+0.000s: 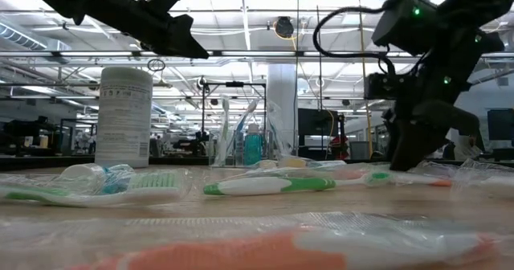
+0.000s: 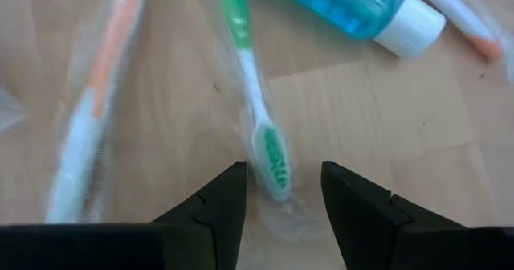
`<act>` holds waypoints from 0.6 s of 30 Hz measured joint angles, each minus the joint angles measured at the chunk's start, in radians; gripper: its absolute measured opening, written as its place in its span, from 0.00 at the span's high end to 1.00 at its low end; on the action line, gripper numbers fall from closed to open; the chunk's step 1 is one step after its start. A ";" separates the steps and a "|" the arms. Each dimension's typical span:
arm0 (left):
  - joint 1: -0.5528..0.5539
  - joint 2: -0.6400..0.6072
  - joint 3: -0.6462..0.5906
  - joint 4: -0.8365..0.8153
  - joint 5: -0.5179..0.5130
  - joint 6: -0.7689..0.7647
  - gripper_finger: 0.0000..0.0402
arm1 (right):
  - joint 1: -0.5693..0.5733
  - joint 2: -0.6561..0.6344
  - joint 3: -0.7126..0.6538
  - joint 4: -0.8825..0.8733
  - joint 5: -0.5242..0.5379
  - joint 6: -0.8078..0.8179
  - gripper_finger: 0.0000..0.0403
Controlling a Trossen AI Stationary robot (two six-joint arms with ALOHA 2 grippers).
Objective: Pick & Place toothbrushing station
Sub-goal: Put the green toothbrush into the transparent organizer
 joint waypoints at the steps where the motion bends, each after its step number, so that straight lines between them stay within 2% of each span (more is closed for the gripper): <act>1: 0.000 0.000 0.000 0.001 0.000 0.000 0.50 | -0.005 -0.001 -0.011 0.013 0.000 0.007 0.61; 4: 0.000 0.000 0.000 0.004 0.000 0.000 0.50 | -0.014 -0.003 -0.028 0.024 -0.021 0.019 0.62; 7: 0.000 0.000 0.000 0.007 0.000 0.000 0.50 | -0.017 -0.004 -0.033 0.029 -0.068 0.002 0.66; 12: 0.000 0.000 0.000 0.007 0.000 -0.025 0.50 | -0.009 -0.003 -0.034 0.021 -0.054 -0.024 0.82; 15: -0.002 -0.001 0.000 0.007 -0.002 0.016 0.50 | -0.008 -0.006 -0.035 0.020 -0.053 -0.066 0.93; 18: -0.016 -0.025 0.000 0.021 -0.065 0.081 0.50 | -0.008 -0.025 -0.026 0.003 -0.057 -0.119 0.99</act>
